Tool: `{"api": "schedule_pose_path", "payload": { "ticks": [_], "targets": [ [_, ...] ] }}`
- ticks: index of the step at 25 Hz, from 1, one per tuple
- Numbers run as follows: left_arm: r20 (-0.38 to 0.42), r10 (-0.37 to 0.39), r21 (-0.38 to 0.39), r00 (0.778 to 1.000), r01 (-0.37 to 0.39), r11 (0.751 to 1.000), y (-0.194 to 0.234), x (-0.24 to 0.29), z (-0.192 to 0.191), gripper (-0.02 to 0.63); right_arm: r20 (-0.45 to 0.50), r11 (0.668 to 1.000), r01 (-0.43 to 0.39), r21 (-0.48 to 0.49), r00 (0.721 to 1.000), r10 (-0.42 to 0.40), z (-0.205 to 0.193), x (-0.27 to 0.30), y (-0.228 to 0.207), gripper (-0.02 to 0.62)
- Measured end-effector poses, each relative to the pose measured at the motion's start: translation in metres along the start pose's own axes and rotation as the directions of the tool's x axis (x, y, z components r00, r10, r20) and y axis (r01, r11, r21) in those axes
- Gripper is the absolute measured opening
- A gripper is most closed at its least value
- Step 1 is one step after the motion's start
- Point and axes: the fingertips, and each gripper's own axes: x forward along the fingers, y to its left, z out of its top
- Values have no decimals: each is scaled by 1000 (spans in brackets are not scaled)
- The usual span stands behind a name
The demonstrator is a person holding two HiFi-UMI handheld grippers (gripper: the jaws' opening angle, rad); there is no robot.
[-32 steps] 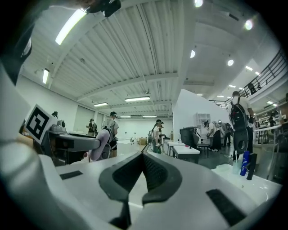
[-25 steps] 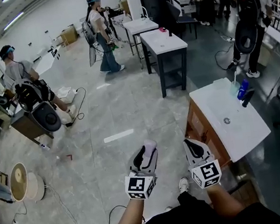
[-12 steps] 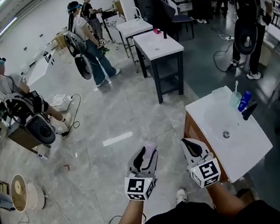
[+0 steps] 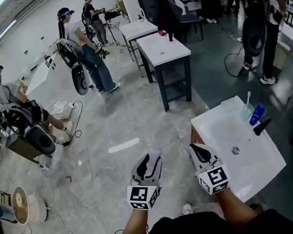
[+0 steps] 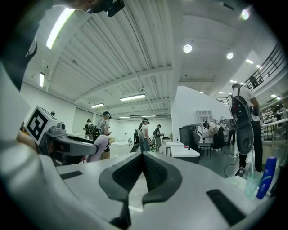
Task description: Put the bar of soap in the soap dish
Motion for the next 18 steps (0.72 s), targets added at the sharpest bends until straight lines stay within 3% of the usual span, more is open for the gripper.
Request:
{"api": "schedule_pose_path", "payload": {
  "ticks": [7, 14, 18],
  "targets": [
    [-11, 24, -23, 1000, -24, 999, 15, 28, 1, 190, 31, 1000, 11, 4, 999, -12, 9, 21, -24, 15],
    [14, -11, -62, 1000, 12, 998, 24, 80, 2, 189, 18, 998, 62, -12, 998, -61, -2, 42, -65, 15],
    [29, -52, -46, 998, 54, 997, 34, 118, 13, 189, 32, 993, 118, -11, 993, -117, 4, 65, -97, 15]
  ]
}}
